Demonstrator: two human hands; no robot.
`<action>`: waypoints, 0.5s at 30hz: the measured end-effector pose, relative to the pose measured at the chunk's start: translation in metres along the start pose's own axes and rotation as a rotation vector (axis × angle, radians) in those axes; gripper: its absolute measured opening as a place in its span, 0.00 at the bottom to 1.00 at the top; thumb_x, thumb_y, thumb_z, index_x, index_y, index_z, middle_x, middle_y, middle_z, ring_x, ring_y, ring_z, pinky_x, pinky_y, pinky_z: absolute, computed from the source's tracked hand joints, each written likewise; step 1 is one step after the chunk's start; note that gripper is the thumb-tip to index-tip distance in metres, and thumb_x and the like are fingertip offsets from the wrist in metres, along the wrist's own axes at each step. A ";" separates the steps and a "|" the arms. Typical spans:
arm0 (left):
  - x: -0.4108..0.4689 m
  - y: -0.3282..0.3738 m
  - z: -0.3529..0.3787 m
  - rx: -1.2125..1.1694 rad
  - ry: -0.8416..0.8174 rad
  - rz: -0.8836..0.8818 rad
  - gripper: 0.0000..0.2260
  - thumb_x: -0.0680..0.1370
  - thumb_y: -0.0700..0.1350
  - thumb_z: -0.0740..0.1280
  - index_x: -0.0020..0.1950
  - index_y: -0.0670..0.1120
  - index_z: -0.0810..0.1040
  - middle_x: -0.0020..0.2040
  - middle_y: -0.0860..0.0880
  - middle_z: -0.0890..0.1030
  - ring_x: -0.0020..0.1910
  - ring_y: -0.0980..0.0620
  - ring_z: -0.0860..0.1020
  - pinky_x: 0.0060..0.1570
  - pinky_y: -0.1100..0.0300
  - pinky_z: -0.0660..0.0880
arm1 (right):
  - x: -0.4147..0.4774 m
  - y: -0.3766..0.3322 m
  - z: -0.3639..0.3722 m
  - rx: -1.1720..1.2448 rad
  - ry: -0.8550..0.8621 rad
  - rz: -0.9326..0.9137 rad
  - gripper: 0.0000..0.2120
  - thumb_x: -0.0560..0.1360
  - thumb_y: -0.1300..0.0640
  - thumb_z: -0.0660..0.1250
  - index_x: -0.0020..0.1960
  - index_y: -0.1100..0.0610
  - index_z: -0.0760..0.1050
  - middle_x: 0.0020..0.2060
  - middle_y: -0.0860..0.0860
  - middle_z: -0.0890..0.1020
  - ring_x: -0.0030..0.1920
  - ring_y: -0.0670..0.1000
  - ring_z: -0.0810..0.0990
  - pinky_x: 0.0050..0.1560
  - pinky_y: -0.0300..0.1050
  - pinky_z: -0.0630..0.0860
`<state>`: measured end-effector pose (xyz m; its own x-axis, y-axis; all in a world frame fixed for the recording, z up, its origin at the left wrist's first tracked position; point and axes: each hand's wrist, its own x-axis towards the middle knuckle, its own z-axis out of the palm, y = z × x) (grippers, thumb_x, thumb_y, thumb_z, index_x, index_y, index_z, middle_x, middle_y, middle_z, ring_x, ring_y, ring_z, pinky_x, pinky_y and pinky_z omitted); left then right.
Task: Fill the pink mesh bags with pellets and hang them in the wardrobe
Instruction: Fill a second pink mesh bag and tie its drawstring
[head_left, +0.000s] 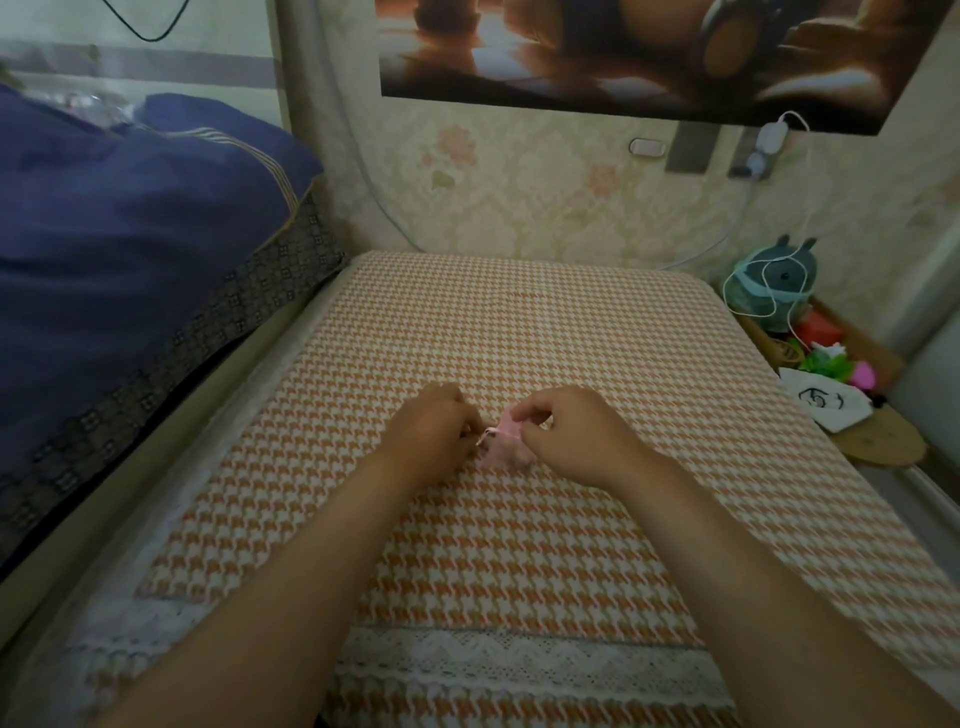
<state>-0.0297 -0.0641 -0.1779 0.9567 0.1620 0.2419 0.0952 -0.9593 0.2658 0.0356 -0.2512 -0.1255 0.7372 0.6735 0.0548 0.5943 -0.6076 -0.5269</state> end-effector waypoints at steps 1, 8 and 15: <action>0.002 0.000 -0.001 -0.025 0.032 -0.004 0.08 0.77 0.51 0.68 0.53 0.53 0.83 0.50 0.50 0.78 0.54 0.49 0.73 0.50 0.55 0.72 | 0.000 0.000 0.000 -0.002 0.001 0.001 0.14 0.75 0.52 0.65 0.60 0.48 0.82 0.52 0.44 0.83 0.51 0.45 0.81 0.55 0.48 0.80; 0.002 0.029 -0.022 -0.544 0.263 -0.077 0.06 0.75 0.49 0.72 0.51 0.55 0.78 0.44 0.60 0.80 0.42 0.60 0.79 0.40 0.62 0.78 | -0.001 -0.003 -0.004 -0.050 -0.007 0.044 0.18 0.73 0.45 0.61 0.59 0.43 0.81 0.53 0.41 0.84 0.55 0.45 0.81 0.62 0.54 0.76; -0.002 0.048 -0.023 -0.504 0.218 0.011 0.04 0.74 0.50 0.74 0.45 0.57 0.80 0.41 0.62 0.80 0.43 0.61 0.78 0.46 0.63 0.75 | -0.001 0.000 -0.005 -0.055 -0.015 0.068 0.10 0.72 0.47 0.59 0.45 0.43 0.79 0.41 0.43 0.84 0.46 0.48 0.80 0.61 0.60 0.74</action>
<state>-0.0331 -0.1046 -0.1439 0.8725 0.2478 0.4210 -0.1098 -0.7403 0.6633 0.0365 -0.2542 -0.1215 0.7721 0.6354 0.0076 0.5596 -0.6743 -0.4818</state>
